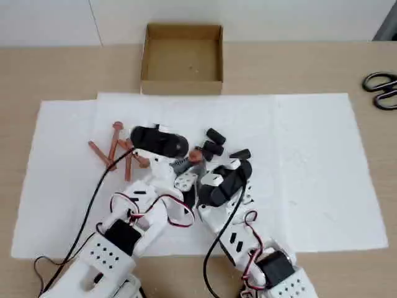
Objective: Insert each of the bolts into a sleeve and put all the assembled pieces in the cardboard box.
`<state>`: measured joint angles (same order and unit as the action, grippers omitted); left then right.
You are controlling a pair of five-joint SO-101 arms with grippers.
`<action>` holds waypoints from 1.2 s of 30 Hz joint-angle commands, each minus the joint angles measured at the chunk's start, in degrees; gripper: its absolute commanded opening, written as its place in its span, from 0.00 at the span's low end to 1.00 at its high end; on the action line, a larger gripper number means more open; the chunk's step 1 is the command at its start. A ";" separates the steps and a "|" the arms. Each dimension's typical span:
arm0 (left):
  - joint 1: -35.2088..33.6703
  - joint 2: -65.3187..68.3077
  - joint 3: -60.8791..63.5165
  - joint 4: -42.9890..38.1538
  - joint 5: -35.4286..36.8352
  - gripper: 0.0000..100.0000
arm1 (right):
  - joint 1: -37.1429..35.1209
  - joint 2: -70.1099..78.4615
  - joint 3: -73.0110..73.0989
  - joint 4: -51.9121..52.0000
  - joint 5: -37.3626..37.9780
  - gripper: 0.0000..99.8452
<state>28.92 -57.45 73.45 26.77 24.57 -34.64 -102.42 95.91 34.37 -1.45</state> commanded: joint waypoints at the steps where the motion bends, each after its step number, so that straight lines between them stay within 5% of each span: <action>1: -0.62 -0.09 -0.31 2.37 0.09 0.01 | 1.10 -1.54 -0.62 -0.40 -0.26 0.00; 14: -0.62 0.09 -0.57 4.92 -0.09 0.01 | 1.10 -1.54 -0.62 -0.40 -0.26 0.00; 22: -0.79 -0.09 -1.19 4.57 0.09 0.19 | 1.10 -1.54 -0.62 -0.40 -0.26 0.00; 36: -5.71 -10.99 -2.42 5.27 0.00 0.20 | 1.10 -1.54 -0.35 -0.40 -0.26 0.00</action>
<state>25.93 -67.21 72.66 31.87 24.48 -34.20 -102.68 95.91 34.37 -1.36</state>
